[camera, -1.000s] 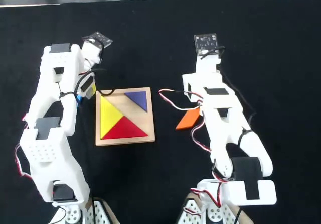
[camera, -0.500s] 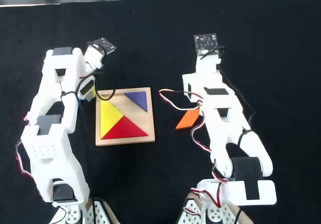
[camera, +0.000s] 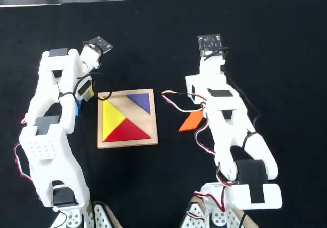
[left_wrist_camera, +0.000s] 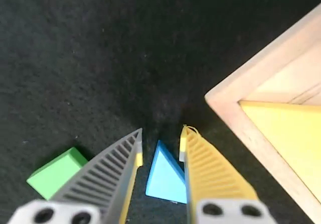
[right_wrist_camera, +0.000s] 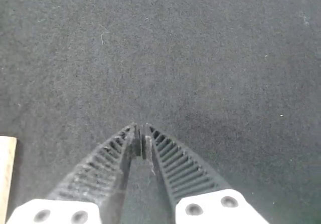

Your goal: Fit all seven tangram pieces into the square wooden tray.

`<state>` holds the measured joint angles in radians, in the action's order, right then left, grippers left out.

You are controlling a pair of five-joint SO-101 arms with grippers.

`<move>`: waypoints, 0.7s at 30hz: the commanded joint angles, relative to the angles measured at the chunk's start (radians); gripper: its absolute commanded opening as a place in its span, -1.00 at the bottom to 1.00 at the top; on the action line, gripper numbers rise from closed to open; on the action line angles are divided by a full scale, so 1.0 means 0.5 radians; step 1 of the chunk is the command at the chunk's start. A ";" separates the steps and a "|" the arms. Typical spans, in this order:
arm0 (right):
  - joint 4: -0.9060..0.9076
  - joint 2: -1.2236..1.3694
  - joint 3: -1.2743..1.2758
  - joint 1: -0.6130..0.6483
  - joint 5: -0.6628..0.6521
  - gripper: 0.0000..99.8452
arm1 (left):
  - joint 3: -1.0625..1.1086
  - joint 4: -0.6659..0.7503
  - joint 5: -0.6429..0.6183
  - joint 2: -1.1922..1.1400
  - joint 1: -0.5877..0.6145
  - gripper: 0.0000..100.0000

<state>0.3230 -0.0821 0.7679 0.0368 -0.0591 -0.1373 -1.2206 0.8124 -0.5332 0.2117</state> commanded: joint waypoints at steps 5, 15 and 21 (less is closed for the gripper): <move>-0.046 -0.008 -0.091 0.021 -0.021 -0.95 | -0.094 0.025 0.040 0.021 0.183 -0.73; -0.046 -0.008 -0.091 0.025 -0.021 -0.95 | -0.078 0.006 0.199 0.037 0.404 -0.73; -0.046 -0.005 -0.091 0.025 -0.021 -0.95 | -0.084 -0.233 0.301 0.046 0.462 -0.73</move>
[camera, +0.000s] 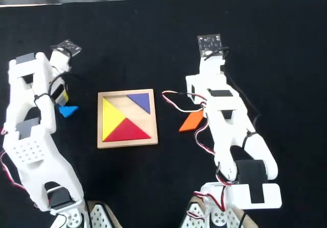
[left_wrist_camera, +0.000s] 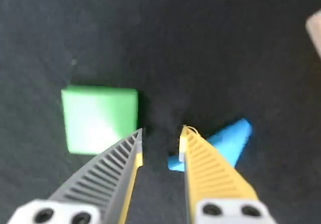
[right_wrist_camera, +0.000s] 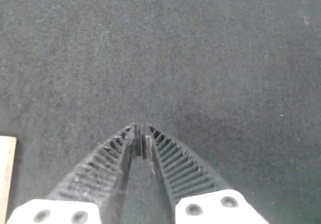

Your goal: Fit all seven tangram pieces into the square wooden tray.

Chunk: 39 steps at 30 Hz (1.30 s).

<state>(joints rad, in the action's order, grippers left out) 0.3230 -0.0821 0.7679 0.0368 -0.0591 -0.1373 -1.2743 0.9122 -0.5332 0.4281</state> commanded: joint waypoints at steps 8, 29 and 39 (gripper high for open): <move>-0.046 -0.005 -0.091 0.025 -0.021 -0.95 | -0.152 -0.387 0.252 0.233 0.023 -0.73; -0.046 -0.005 -0.091 0.021 -0.021 -0.95 | 0.578 -0.764 -0.043 1.964 -0.170 -0.73; -0.046 -0.002 -0.091 0.028 -0.021 -0.95 | 1.993 0.252 -0.040 3.373 -0.097 -0.73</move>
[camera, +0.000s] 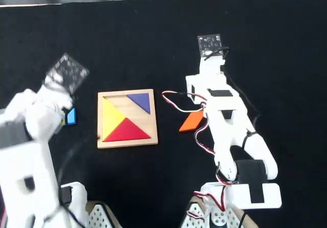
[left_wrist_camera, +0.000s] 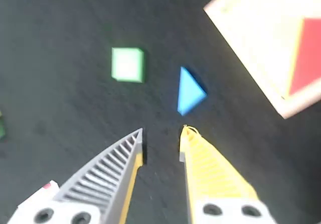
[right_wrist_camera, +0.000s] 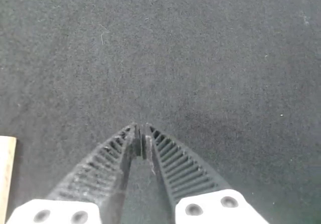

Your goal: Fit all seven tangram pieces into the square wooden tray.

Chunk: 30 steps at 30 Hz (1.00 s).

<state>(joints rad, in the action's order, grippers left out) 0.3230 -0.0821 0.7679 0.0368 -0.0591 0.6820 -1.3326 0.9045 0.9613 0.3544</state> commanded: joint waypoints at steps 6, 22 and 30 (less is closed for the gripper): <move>-0.046 0.005 -0.091 0.028 -0.021 -0.95 | 0.631 0.454 -0.012 0.531 0.051 -0.73; -0.046 0.008 -0.091 0.028 -0.021 -0.95 | -0.140 0.525 0.224 -1.583 0.038 -0.55; -0.046 -0.002 -0.091 0.028 -0.021 -0.95 | -0.637 0.525 0.230 -2.028 0.029 -0.48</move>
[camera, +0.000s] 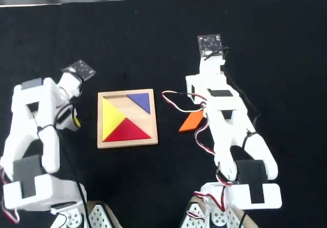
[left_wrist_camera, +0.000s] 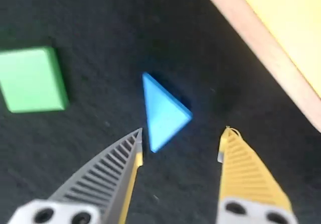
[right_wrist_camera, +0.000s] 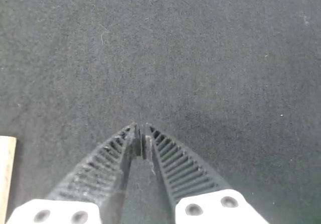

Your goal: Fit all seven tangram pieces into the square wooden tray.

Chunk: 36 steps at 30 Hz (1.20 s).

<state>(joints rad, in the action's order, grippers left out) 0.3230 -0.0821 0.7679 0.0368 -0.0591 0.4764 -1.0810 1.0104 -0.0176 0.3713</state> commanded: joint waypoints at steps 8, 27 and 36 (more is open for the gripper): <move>-0.046 -0.005 -0.097 0.028 -0.021 -0.95 | -0.373 0.021 0.261 -0.325 -0.029 -0.48; -0.046 0.008 -0.112 0.021 -0.021 -0.95 | -0.358 0.110 0.160 -0.365 -0.044 -0.49; -0.046 0.008 -0.112 0.021 -0.021 -0.95 | -0.351 0.107 0.147 -0.479 -0.060 -0.49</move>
<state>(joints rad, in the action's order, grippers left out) 0.3230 -0.0821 0.7679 0.0368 -0.0591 0.3383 -1.0211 1.1024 -0.2432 0.3514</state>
